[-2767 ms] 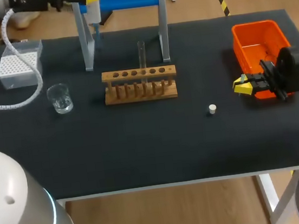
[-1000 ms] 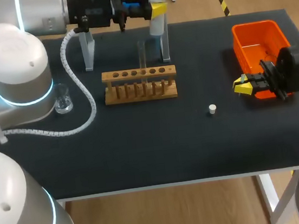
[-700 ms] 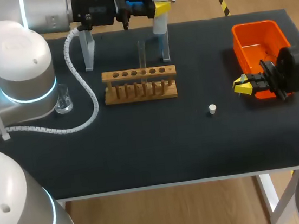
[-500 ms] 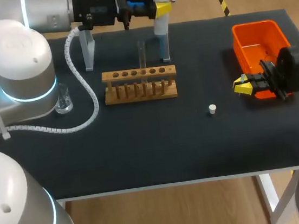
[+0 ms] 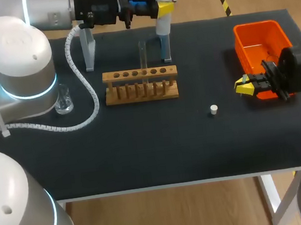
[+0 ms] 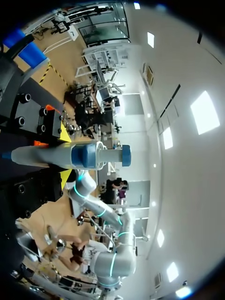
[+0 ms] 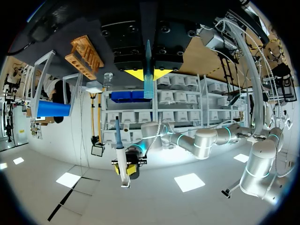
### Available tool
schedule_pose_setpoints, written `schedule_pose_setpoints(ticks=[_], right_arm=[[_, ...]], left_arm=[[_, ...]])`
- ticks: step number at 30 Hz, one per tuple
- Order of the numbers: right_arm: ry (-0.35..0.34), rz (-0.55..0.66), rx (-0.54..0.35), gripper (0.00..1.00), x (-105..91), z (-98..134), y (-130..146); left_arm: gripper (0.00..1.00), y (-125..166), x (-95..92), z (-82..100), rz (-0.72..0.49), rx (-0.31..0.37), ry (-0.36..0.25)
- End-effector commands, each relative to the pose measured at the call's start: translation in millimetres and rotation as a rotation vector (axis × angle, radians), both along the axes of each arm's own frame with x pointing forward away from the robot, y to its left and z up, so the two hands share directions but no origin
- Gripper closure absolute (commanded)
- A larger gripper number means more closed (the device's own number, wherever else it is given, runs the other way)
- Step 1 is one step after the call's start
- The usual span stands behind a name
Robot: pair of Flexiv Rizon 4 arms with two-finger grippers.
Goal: Invert the test tube, pick up the pipette, mount the tip to pipette, aspirate from beaker and dispense into the tube, eject the tip, return the pipette, and cap with the stopper.
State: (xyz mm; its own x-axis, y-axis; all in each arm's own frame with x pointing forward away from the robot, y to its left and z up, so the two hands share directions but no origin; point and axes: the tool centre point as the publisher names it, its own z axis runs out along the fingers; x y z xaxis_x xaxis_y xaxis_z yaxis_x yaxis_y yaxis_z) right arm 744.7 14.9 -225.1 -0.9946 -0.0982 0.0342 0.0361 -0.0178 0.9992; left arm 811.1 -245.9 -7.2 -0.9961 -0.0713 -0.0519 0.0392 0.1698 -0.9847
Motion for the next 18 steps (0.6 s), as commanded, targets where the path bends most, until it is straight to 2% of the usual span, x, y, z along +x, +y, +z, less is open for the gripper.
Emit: schedule_pose_setpoints(ticks=[1, 18], right_arm=[[-0.001, 0.001, 0.001, 1.00, -0.3, -0.4, -0.8], [-0.001, 0.001, 0.001, 1.00, -0.3, -0.4, -0.8]], left_arm=[[1.00, 1.5, 0.2, 0.0, -0.005, 0.001, 0.005], [1.00, -0.1, 0.1, -1.6, -0.020, -0.003, 0.033]])
